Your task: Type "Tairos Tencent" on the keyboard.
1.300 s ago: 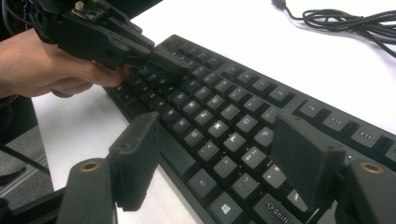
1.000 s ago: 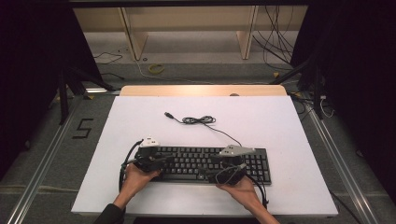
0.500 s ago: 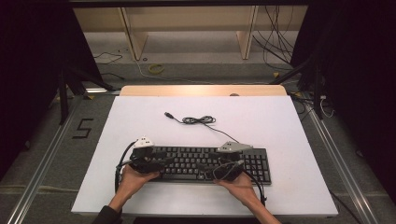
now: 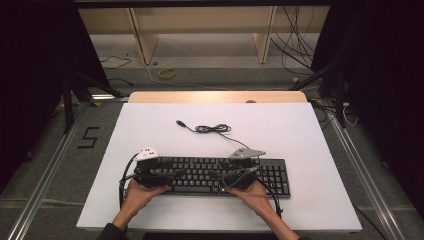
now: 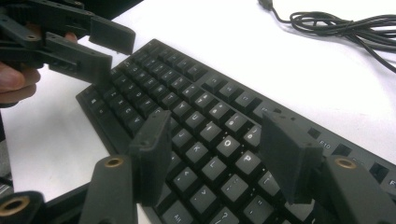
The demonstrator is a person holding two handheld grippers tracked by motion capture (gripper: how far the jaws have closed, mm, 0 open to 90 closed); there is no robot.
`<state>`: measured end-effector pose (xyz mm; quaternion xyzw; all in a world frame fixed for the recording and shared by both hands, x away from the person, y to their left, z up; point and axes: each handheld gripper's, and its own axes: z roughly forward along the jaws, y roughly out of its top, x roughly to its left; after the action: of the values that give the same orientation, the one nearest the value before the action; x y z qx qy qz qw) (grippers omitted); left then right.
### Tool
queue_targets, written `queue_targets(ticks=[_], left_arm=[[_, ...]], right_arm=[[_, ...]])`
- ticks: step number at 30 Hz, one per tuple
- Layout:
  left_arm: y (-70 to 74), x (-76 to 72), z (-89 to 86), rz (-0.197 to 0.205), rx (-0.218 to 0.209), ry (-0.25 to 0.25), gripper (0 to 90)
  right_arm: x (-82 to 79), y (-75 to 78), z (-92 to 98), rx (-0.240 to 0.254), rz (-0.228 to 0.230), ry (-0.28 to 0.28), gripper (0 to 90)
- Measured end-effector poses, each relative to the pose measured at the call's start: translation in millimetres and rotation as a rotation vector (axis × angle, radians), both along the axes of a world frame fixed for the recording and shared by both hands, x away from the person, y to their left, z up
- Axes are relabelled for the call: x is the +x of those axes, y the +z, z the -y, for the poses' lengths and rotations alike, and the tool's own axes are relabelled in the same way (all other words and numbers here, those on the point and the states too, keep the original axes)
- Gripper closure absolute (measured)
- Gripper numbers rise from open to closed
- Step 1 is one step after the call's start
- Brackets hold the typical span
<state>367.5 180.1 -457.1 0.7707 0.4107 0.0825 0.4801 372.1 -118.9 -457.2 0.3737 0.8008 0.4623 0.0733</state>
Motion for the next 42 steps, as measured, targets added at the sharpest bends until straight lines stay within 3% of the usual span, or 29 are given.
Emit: queue_targets(ticks=[17, 33, 42], left_arm=[[0.2, -8.6, -5.8, 0.012, -0.013, 0.012, 33.7], [0.1, -16.1, -11.3, 0.028, -0.018, 0.023, 32.8], [-1.0, -19.4, -13.6, 0.032, -0.018, 0.027, 32.5]], right_arm=[[8.9, -1.0, -7.9, -0.029, -0.006, 0.005, 51.6], [16.8, -4.1, -15.3, -0.081, -0.009, 0.0, 79.8], [21.0, -11.7, -20.2, -0.127, -0.027, -0.001, 90.0]])
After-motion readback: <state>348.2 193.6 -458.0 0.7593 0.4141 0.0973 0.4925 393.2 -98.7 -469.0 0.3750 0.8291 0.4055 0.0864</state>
